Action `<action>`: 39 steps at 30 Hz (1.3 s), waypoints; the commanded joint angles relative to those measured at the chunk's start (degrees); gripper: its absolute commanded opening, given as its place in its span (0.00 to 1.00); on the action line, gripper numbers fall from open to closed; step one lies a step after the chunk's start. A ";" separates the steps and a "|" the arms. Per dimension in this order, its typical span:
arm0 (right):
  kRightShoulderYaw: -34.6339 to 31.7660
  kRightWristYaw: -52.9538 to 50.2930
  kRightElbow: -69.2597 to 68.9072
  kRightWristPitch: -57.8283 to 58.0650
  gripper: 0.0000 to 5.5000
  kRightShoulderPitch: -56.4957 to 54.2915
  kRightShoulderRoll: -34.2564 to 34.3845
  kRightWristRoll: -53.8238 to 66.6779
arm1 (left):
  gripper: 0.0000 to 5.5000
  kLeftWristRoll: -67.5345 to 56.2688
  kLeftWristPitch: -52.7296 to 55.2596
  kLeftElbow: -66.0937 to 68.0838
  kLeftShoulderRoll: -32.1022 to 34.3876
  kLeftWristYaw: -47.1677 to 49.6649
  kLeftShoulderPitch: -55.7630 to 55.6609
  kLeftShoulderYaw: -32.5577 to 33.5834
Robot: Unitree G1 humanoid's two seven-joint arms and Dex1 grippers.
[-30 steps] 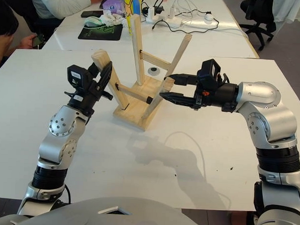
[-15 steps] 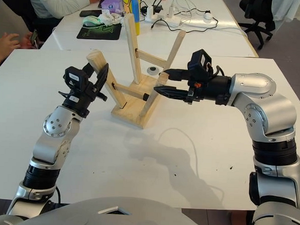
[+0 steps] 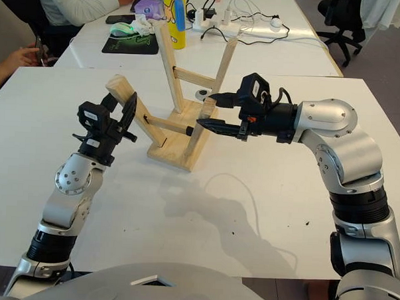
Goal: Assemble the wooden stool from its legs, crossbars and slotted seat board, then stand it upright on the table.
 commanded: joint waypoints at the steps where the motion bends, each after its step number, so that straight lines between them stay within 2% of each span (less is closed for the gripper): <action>1: 13.28 -3.42 -0.38 4.92 0.38 5.77 2.15 -8.96 | 0.26 8.07 8.81 6.32 5.29 -6.75 9.68 -8.23; 5: 13.42 -11.39 -1.14 9.75 0.38 7.43 6.36 -7.28 | 0.26 7.35 9.40 5.72 5.17 -6.25 8.57 -7.82; 10: 13.49 -13.48 -1.97 10.32 0.38 9.33 6.78 -6.17 | 0.26 6.63 9.64 5.24 5.37 -5.91 8.27 -7.67; 21: 5.58 -12.77 3.19 6.50 0.38 3.27 10.17 -2.64 | 0.26 -2.26 13.01 -5.32 0.31 -0.16 -1.43 3.51; 22: 5.22 -12.42 3.20 6.46 0.45 3.22 10.16 -2.35 | 0.26 -2.21 13.43 -5.69 0.13 -0.40 -1.53 3.73; 23: 4.92 -12.11 3.24 6.45 0.46 3.19 10.17 -2.07 | 0.32 -2.11 13.71 -5.93 -0.04 -0.65 -1.48 3.84; 29: 3.55 -11.92 3.40 7.37 0.64 3.18 10.78 -2.73 | 0.47 -0.59 14.69 -6.22 -1.51 -1.73 -0.57 4.99; 39: 1.66 -9.68 3.04 6.83 0.64 5.08 8.29 -3.41 | 0.47 -4.93 16.00 -10.62 -6.46 -1.01 -3.34 11.21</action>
